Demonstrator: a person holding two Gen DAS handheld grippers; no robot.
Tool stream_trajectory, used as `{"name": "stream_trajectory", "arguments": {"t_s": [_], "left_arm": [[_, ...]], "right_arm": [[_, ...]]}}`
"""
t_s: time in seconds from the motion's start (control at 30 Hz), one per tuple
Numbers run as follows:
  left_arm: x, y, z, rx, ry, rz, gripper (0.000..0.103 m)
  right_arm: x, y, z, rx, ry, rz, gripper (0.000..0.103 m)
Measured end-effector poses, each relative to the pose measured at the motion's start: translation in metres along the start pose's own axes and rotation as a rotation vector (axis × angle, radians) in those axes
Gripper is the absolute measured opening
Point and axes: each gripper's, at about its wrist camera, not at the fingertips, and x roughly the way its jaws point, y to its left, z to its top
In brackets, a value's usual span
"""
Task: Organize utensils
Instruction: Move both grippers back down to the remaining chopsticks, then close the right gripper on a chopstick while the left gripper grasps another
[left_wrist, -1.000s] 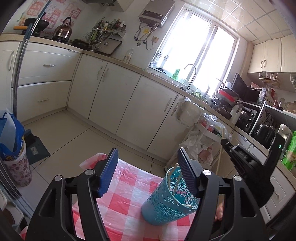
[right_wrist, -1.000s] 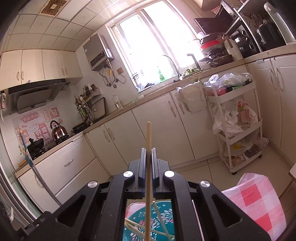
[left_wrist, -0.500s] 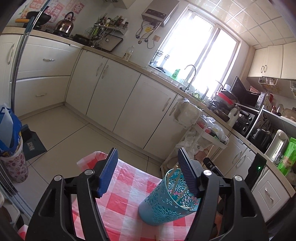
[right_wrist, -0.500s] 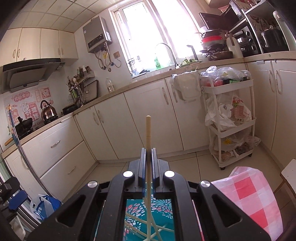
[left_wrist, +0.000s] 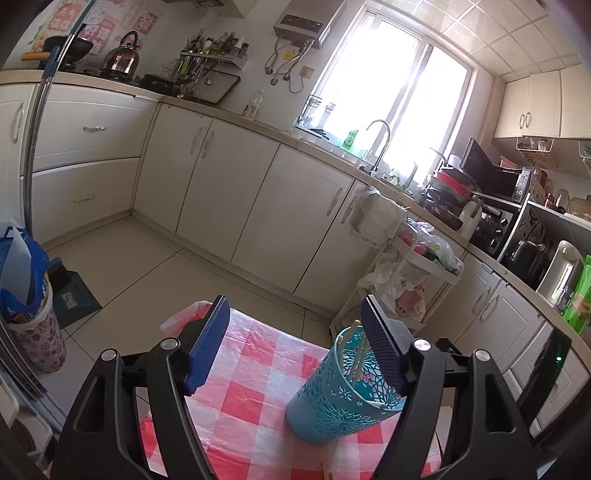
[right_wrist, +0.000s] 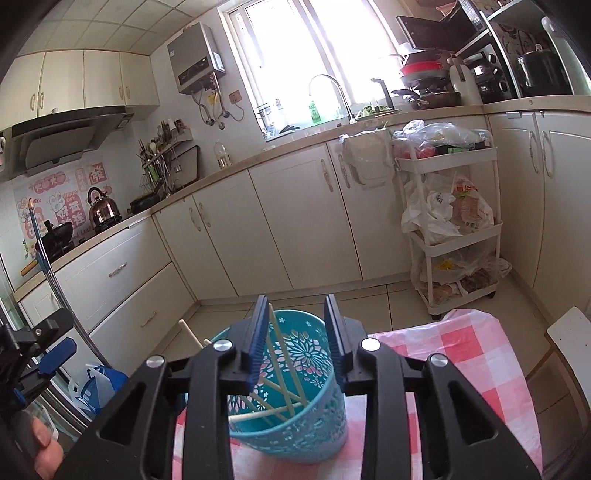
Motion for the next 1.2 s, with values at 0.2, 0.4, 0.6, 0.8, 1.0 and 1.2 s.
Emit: {"name": "stream_trajectory", "arguments": {"t_s": [0.2, 0.4, 0.6, 0.8, 1.0, 1.2], "left_arm": [[0.005, 0.000, -0.010, 0.059, 0.065, 0.041, 0.076], [0.006, -0.003, -0.045, 0.145, 0.204, 0.092, 0.077], [0.001, -0.010, -0.090, 0.243, 0.320, 0.125, 0.077], [0.000, -0.017, -0.140, 0.300, 0.438, 0.130, 0.077], [0.004, -0.038, -0.169, 0.414, 0.495, 0.125, 0.077], [0.010, -0.032, -0.171, 0.386, 0.517, 0.139, 0.077]], "right_arm": [[-0.032, -0.009, -0.052, -0.032, 0.185, -0.015, 0.032], [-0.031, -0.011, -0.140, -0.097, 0.476, -0.012, 0.019], [-0.026, 0.001, -0.167, -0.172, 0.553, -0.013, 0.018], [-0.023, -0.002, -0.180, -0.231, 0.570, -0.049, 0.018], [-0.026, -0.011, -0.177, -0.185, 0.572, -0.009, 0.018], [-0.023, -0.004, -0.180, -0.238, 0.580, -0.004, 0.018]]}}
